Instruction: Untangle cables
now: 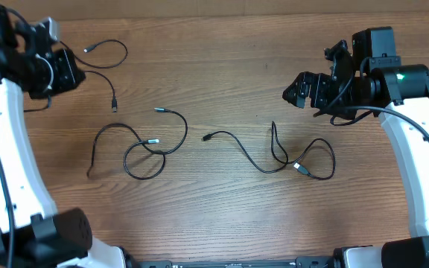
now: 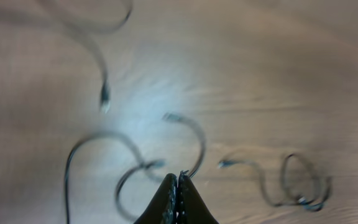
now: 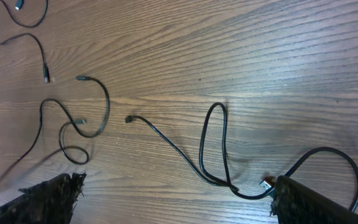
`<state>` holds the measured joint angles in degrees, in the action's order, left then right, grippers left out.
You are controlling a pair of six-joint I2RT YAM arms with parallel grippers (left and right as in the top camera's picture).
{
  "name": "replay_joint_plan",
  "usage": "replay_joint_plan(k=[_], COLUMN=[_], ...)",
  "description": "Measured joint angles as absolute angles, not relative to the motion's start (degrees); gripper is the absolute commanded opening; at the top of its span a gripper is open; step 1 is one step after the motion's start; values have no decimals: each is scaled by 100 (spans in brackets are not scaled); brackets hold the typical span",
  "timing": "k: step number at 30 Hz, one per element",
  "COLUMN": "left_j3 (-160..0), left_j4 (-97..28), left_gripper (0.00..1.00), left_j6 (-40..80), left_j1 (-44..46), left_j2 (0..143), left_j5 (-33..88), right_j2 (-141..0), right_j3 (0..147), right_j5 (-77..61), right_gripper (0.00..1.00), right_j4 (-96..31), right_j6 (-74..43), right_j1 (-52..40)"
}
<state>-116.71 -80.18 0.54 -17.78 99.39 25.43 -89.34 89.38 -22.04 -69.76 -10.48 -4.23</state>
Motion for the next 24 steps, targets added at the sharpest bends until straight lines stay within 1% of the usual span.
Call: replay_joint_plan(k=[4, 5, 7, 8, 11, 13, 15, 24], left_j3=[-11948, -11974, -11974, -11952, -11692, -11321, -10864, -8842], left_j4=[-8086, -8254, -8560, -8685, -8919, -8897, -8739, -7323], left_gripper=[21, 27, 66, 75, 77, 85, 89, 90], left_j6=[185, 281, 429, 489, 805, 934, 1035, 1081], left_j1=[-1778, -1776, -1772, -1774, -1774, -1774, -1774, -1774], left_j2=[9607, 9539, 9507, 9515, 9568, 9618, 9664, 9721], left_j5=[2716, 2630, 2355, 2147, 1500, 1103, 860, 198], right_j2=[-8934, -8934, -8934, -8934, -8934, -8934, -8934, -8938], right_j3=[8938, 8938, 8938, 8938, 8938, 8938, 8938, 8938], right_j5=[-2202, -2202, -2202, -2202, -2202, -2202, -2202, -2202], right_gripper=[99, 100, 100, 100, 100, 99, 100, 100], right_j4=[-6973, -6971, -6967, -6967, -6938, -6901, -6901, -6910], right_j6=[-1050, -1050, -1048, -1050, -1048, -1046, -1048, -1050], right_j1=[-423, -421, -421, -421, -423, -423, -423, -423])
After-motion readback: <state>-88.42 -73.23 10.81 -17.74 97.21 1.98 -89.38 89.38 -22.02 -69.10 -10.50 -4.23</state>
